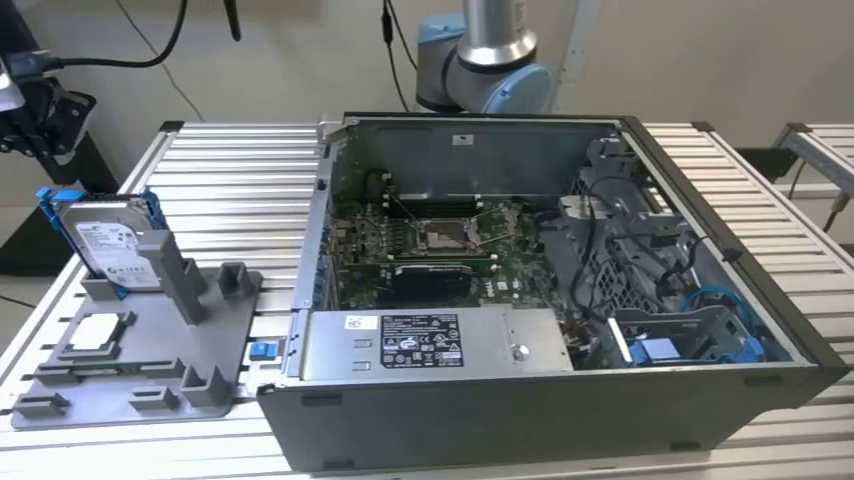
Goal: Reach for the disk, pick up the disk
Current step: 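Reach for the disk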
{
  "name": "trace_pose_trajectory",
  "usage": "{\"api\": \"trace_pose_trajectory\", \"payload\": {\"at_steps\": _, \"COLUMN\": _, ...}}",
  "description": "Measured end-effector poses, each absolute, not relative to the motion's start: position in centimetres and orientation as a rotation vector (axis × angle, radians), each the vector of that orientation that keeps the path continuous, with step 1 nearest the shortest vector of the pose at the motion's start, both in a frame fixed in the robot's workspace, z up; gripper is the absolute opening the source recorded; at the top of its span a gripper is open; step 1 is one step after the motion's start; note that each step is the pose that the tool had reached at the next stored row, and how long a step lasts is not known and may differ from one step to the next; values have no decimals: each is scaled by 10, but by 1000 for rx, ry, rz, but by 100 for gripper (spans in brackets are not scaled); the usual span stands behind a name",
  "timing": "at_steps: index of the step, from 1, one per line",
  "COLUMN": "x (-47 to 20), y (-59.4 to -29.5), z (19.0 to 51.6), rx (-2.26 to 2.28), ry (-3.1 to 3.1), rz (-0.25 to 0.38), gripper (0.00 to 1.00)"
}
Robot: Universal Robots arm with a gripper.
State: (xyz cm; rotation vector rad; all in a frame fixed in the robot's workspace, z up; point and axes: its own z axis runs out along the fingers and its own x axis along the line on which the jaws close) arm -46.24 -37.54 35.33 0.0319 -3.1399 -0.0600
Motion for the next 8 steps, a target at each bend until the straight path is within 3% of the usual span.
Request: {"api": "trace_pose_trajectory", "payload": {"at_steps": 8, "x": -468, "y": -375, "z": 353, "rx": 32, "ry": -3140, "rz": -60, "gripper": 0}}
